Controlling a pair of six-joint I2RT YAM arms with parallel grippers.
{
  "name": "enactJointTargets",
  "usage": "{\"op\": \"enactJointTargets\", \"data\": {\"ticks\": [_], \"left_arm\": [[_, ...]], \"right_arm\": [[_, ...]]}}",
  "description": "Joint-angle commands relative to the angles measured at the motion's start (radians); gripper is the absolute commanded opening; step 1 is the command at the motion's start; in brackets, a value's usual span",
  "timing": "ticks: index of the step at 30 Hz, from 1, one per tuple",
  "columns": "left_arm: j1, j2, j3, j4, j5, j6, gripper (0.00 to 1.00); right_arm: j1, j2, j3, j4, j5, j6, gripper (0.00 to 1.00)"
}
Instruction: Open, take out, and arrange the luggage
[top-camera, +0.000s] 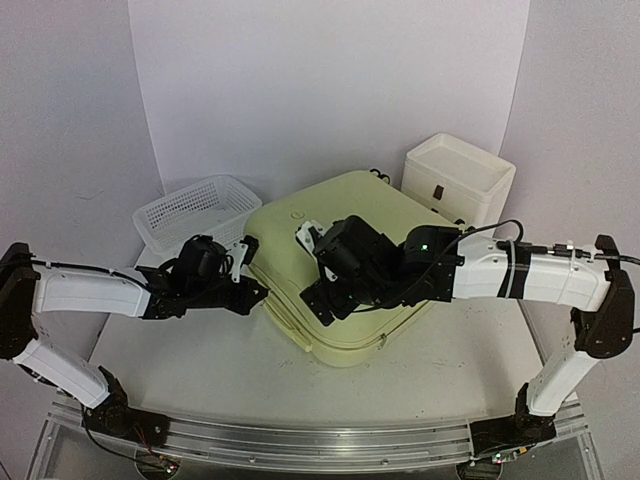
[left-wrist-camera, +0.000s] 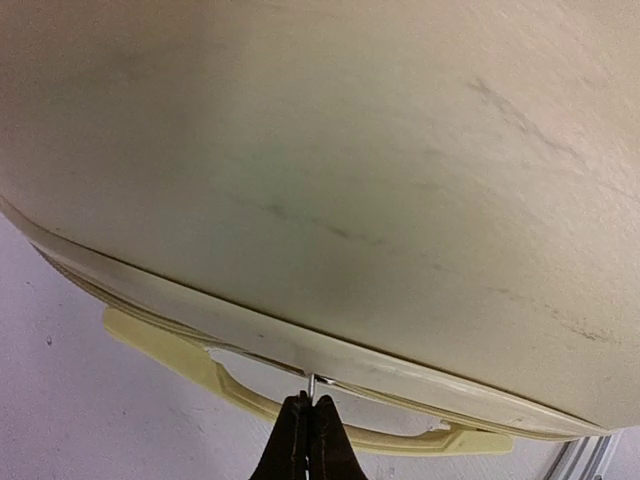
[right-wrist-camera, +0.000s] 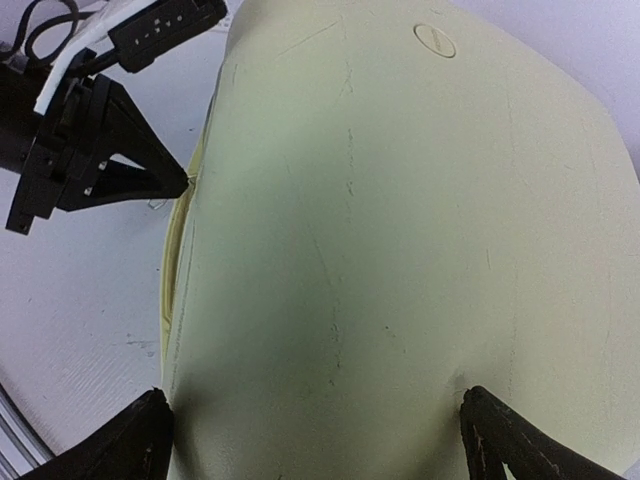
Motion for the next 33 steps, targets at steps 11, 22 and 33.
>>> {"op": "enactJointTargets", "data": {"ticks": [11, 22, 33], "left_arm": [[0.312, 0.021, 0.149, -0.077, 0.051, 0.022, 0.0], [0.492, 0.241, 0.378, -0.09, 0.256, 0.08, 0.0], [0.559, 0.329, 0.495, -0.095, 0.438, 0.145, 0.0]], "right_arm": [[-0.007, 0.061, -0.082, -0.272, -0.147, -0.028, 0.98], [-0.007, 0.053, -0.089, -0.249, -0.151, -0.026, 0.98], [-0.008, 0.038, -0.091, -0.223, -0.126, 0.009, 0.98]]}}
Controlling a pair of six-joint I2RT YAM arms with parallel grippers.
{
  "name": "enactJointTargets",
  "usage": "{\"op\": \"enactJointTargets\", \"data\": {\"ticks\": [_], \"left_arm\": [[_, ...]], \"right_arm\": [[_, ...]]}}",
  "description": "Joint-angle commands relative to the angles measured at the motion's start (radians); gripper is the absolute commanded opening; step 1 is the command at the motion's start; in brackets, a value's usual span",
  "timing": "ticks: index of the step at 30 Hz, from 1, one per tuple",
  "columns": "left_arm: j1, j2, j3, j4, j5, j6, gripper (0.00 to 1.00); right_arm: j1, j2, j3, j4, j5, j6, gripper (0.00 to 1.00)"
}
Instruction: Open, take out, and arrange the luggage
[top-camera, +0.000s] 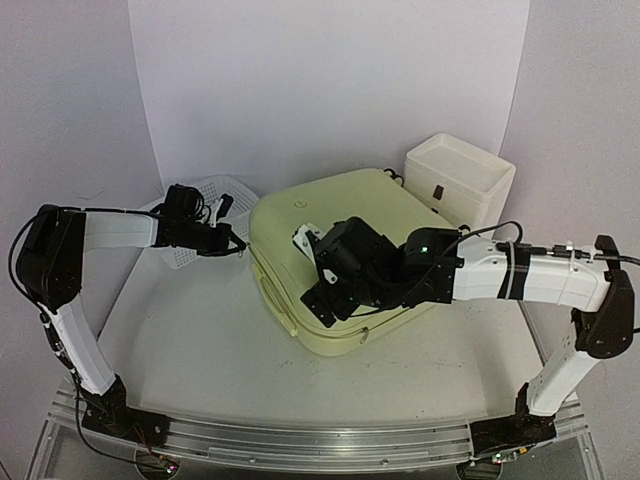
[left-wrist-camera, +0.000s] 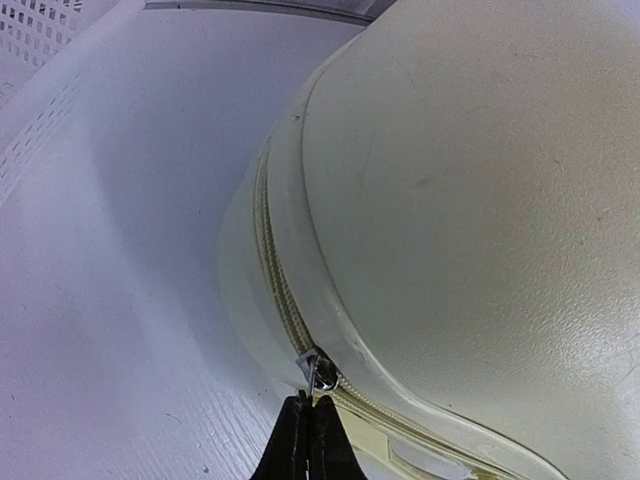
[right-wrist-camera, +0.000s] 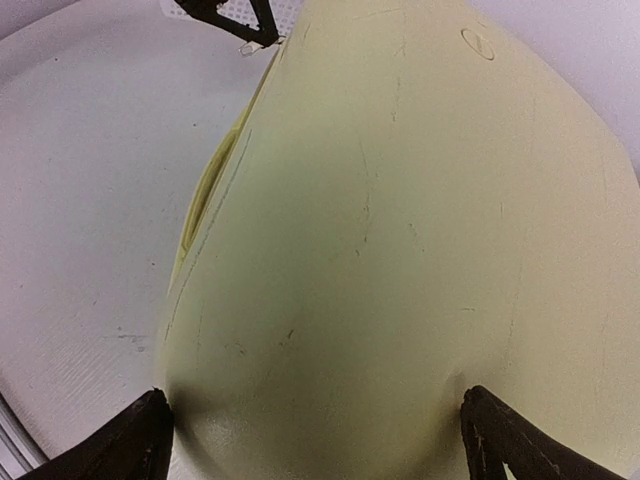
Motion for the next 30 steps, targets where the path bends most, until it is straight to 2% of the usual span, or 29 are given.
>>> {"op": "enactJointTargets", "data": {"ticks": [1, 5, 9, 13, 16, 19, 20, 24, 30], "left_arm": [[0.067, -0.032, 0.04, 0.108, -0.034, 0.011, 0.0], [0.066, -0.081, -0.048, 0.108, -0.03, 0.008, 0.0], [0.053, -0.159, -0.132, 0.108, -0.036, 0.011, 0.0], [0.027, -0.262, -0.214, 0.111, -0.048, 0.019, 0.0], [0.011, -0.318, -0.259, 0.114, -0.044, 0.032, 0.0], [-0.001, -0.351, -0.288, 0.114, -0.018, 0.025, 0.0], [-0.01, -0.362, -0.298, 0.114, -0.013, 0.025, 0.0], [-0.055, -0.418, -0.341, 0.114, -0.035, 0.048, 0.0], [-0.06, -0.461, -0.386, 0.113, -0.032, 0.053, 0.0]], "right_arm": [[-0.006, 0.026, -0.068, -0.242, -0.117, 0.092, 0.98], [-0.026, -0.065, -0.06, -0.181, -0.122, 0.161, 0.98], [-0.096, -0.171, -0.071, -0.149, -0.104, 0.266, 0.98], [-0.218, -0.286, -0.116, -0.149, -0.041, 0.394, 0.98], [-0.306, -0.382, -0.166, -0.149, 0.074, 0.519, 0.98], [-0.454, -0.447, -0.205, -0.148, 0.064, 0.63, 0.98], [-0.528, -0.452, -0.206, -0.148, 0.038, 0.659, 0.98], [-0.681, -0.394, -0.155, -0.147, -0.061, 0.769, 0.98], [-0.82, -0.214, -0.016, -0.15, -0.223, 0.929, 0.98]]}}
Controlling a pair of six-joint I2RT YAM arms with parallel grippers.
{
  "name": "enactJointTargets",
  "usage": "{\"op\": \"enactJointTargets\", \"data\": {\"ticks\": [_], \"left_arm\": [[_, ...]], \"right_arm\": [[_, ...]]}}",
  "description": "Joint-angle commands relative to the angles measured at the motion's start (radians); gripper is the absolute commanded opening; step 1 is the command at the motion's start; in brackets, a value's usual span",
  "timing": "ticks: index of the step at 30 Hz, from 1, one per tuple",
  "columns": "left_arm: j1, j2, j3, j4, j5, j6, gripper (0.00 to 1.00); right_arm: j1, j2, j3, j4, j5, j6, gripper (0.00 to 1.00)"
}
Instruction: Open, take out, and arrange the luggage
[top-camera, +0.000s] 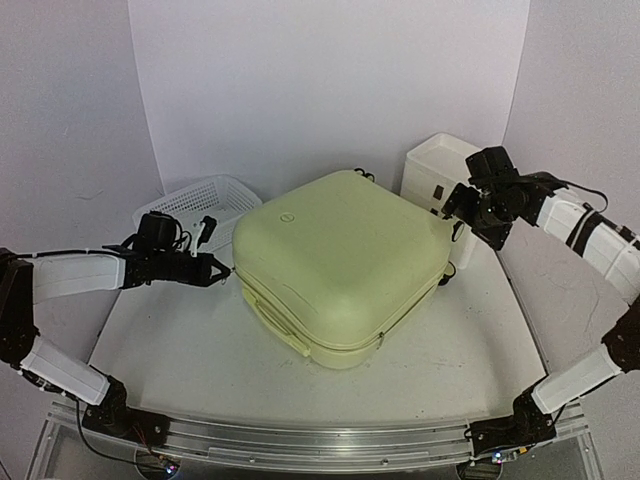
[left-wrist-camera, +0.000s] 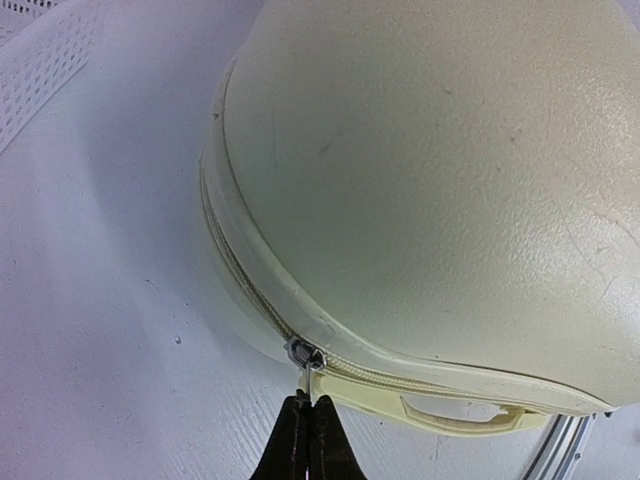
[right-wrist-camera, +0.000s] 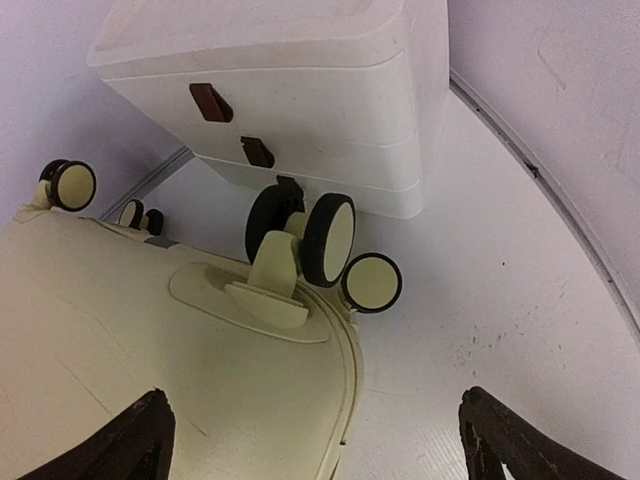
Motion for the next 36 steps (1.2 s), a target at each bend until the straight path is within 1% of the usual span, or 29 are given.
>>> {"op": "enactJointTargets", "data": {"ticks": [1, 4, 7, 14, 17, 21, 24, 26, 28, 31, 33, 35, 36], "left_arm": [[-0.007, -0.085, -0.008, 0.067, 0.039, 0.019, 0.0], [-0.007, -0.095, -0.026, 0.068, 0.044, 0.022, 0.0], [-0.008, -0.102, -0.043, 0.066, 0.055, 0.031, 0.0], [-0.009, -0.123, -0.066, 0.066, 0.065, 0.028, 0.0], [-0.01, -0.13, -0.076, 0.066, 0.071, 0.024, 0.0], [-0.023, -0.142, -0.087, 0.067, 0.088, 0.017, 0.0], [-0.046, -0.151, -0.096, 0.066, 0.098, 0.006, 0.0], [-0.07, -0.164, -0.106, 0.066, 0.093, -0.004, 0.0], [-0.102, -0.186, -0.123, 0.066, 0.081, -0.014, 0.0], [-0.157, -0.241, -0.159, 0.065, 0.062, -0.036, 0.0], [-0.19, -0.293, -0.197, 0.064, 0.058, -0.065, 0.0], [-0.227, -0.366, -0.241, 0.062, 0.051, -0.089, 0.0], [-0.242, -0.399, -0.264, 0.062, 0.039, -0.099, 0.0]], "right_arm": [[-0.078, 0.135, 0.12, 0.015, -0.155, 0.188, 0.98], [-0.091, 0.241, 0.194, 0.008, -0.161, 0.231, 0.98], [-0.111, 0.302, 0.233, 0.005, -0.168, 0.284, 0.98], [-0.172, 0.448, 0.366, 0.002, -0.236, 0.3, 0.98], [-0.176, 0.48, 0.383, -0.001, -0.243, 0.306, 0.91], [-0.18, 0.519, 0.394, -0.007, -0.275, 0.279, 0.88], [-0.181, 0.538, 0.391, -0.02, -0.314, 0.25, 0.82], [-0.18, 0.529, 0.38, -0.028, -0.308, 0.221, 0.74], [-0.182, 0.509, 0.367, -0.026, -0.302, 0.151, 0.61], [-0.185, 0.486, 0.377, -0.02, -0.312, -0.03, 0.36], [-0.192, 0.474, 0.384, -0.018, -0.339, -0.14, 0.31], [-0.212, 0.462, 0.381, -0.018, -0.383, -0.233, 0.14], [-0.226, 0.458, 0.376, -0.018, -0.402, -0.258, 0.08]]}}
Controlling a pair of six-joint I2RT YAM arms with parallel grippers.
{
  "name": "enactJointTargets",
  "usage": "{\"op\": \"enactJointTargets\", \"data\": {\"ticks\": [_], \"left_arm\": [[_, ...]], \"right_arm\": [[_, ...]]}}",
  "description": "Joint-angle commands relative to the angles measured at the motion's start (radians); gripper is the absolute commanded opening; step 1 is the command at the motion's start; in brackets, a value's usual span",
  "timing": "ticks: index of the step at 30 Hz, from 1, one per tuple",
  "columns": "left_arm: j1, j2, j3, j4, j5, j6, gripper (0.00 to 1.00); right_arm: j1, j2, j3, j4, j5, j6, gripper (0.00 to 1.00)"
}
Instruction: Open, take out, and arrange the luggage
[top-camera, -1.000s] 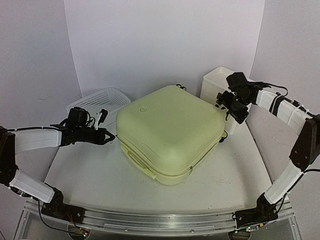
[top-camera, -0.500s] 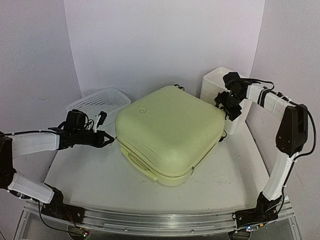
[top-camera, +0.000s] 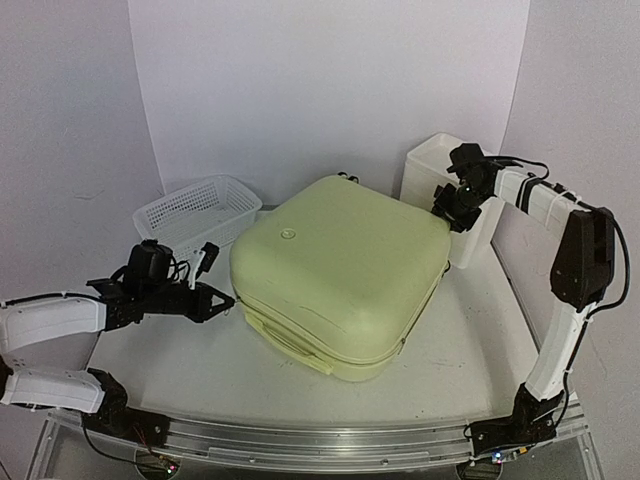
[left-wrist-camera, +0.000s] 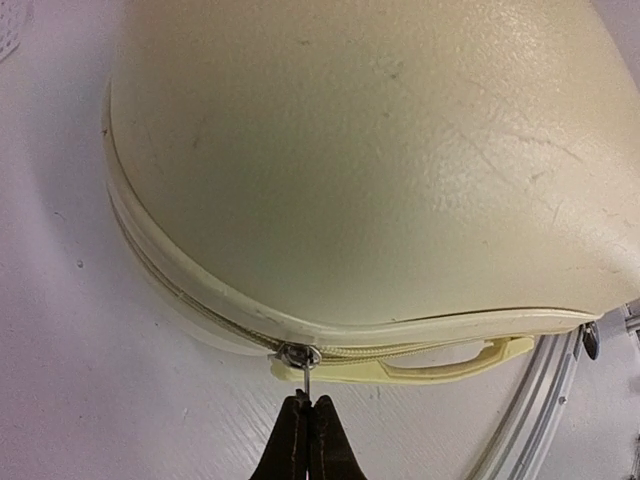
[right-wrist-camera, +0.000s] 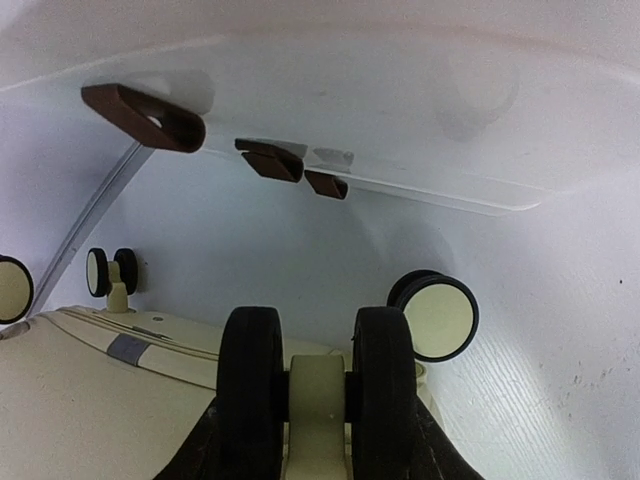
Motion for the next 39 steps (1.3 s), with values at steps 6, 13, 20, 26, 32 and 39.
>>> {"op": "enactJointTargets", "data": {"ticks": [6, 13, 20, 26, 32, 39], "left_arm": [[-0.092, -0.227, -0.086, -0.048, -0.129, -0.096, 0.0], [-0.066, -0.028, 0.061, -0.129, -0.275, -0.09, 0.0], [0.136, 0.1, 0.18, -0.21, -0.271, -0.107, 0.0], [0.144, 0.196, 0.273, -0.157, -0.265, -0.03, 0.0], [0.193, 0.327, 0.387, -0.11, -0.185, 0.068, 0.0], [0.213, 0.441, 0.438, 0.097, 0.12, 0.21, 0.0]], "right_arm": [[-0.078, -0.062, -0.016, -0.029, -0.152, -0.39, 0.0], [-0.078, -0.069, -0.022, -0.029, -0.132, -0.482, 0.0], [-0.079, -0.096, -0.051, -0.019, -0.138, -0.568, 0.0], [-0.078, -0.087, -0.062, -0.03, -0.176, -0.646, 0.0], [-0.067, -0.082, -0.057, -0.042, -0.233, -0.721, 0.0], [0.006, -0.051, -0.038, -0.068, -0.229, -0.794, 0.0]]}}
